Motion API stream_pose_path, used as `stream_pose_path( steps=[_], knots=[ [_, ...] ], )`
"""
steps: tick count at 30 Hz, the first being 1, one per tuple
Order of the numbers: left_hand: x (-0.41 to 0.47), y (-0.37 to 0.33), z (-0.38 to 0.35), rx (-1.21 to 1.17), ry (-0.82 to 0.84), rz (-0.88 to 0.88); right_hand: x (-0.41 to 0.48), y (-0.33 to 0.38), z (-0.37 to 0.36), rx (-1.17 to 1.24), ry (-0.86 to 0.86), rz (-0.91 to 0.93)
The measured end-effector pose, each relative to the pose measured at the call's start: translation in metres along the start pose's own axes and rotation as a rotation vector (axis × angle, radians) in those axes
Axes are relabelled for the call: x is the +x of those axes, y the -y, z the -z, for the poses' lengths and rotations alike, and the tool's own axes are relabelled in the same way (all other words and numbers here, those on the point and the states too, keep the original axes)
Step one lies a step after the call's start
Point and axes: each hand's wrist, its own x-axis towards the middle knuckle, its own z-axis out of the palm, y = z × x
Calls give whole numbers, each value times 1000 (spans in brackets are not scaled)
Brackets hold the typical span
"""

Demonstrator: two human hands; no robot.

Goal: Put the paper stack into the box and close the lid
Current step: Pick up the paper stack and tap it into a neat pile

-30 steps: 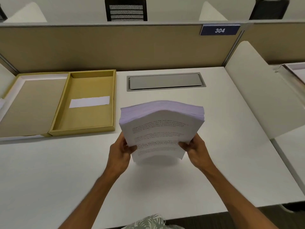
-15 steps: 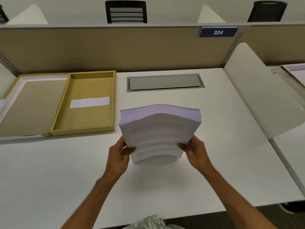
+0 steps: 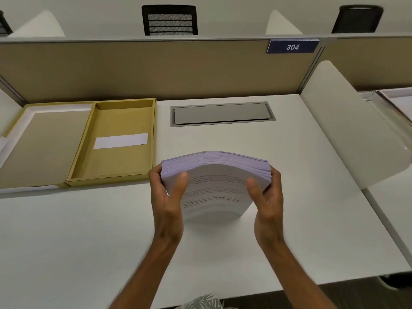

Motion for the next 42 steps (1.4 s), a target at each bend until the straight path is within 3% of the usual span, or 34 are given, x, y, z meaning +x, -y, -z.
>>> stream_pose_path(
  steps=[6,13,28,31,36,42],
  knots=[
    [11,-12,-34,98,-347,128,17,21,-38,-20,-358,-150],
    [20,-13,-35,124,-397,165,30,17,-43,-93,-474,-171],
    [22,-11,-33,175,-341,139,36,14,-41,-143,-423,-154],
    [21,-9,-27,88,-243,137,34,13,-37,-103,-362,-161],
    [16,3,-4,77,32,79,22,2,-15,-5,-105,-148],
    [9,20,7,108,91,86,12,-15,-1,-72,4,-170]
  ],
)
